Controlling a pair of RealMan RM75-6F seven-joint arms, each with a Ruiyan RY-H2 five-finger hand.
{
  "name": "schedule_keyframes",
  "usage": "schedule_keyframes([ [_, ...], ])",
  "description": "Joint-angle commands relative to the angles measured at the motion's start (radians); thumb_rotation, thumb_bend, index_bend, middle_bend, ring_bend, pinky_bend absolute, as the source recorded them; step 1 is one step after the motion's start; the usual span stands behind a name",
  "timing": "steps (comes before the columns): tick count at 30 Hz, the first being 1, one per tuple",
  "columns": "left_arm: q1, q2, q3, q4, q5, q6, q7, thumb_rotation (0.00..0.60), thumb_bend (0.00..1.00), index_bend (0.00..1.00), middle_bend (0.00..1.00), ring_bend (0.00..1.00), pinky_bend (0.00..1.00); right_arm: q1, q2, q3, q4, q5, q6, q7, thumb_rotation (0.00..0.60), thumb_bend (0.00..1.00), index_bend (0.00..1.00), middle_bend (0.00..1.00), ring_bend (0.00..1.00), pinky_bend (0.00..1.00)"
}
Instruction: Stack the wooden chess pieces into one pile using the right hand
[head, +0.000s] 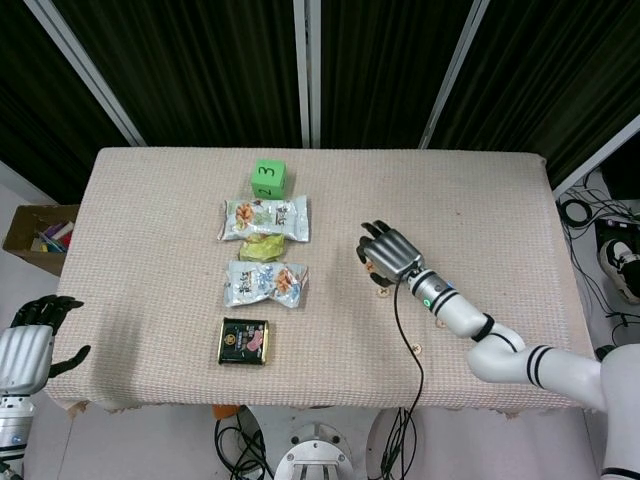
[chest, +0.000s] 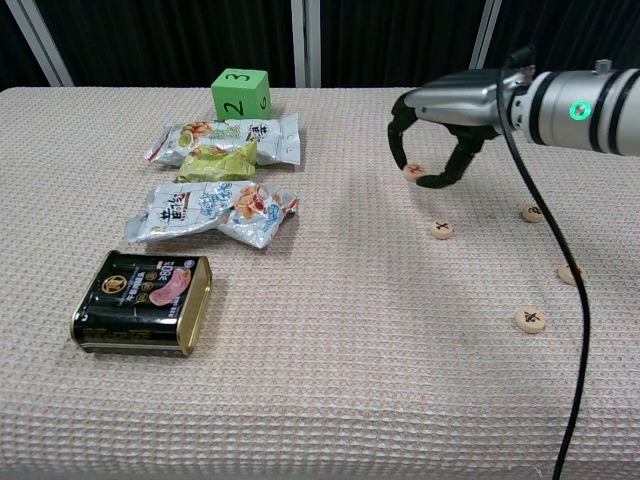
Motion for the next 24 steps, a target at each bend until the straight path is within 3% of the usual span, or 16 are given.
schedule_keyframes([
  [1, 0.002, 0.001, 0.0, -0.004, 0.001, 0.003, 0.003, 0.6, 0.17, 0.27, 0.23, 0.15, 0.19, -0.025, 0.007, -0.039, -0.026, -0.032, 0.018, -0.035, 0.6, 0.36, 0.51, 0.31, 0.06, 0.14],
  [11, 0.011, -0.001, 0.007, -0.005, -0.007, 0.0, 0.001, 0.6, 0.17, 0.27, 0.23, 0.15, 0.19, -0.043, -0.049, -0.076, 0.032, -0.065, 0.038, -0.076, 0.6, 0.36, 0.48, 0.3, 0.06, 0.13],
  [24, 0.006, 0.0, 0.006, -0.008, -0.007, -0.01, 0.003, 0.6, 0.17, 0.27, 0.22, 0.15, 0.19, -0.065, -0.043, -0.08, 0.026, -0.075, 0.066, -0.096, 0.6, 0.36, 0.45, 0.29, 0.06, 0.12],
])
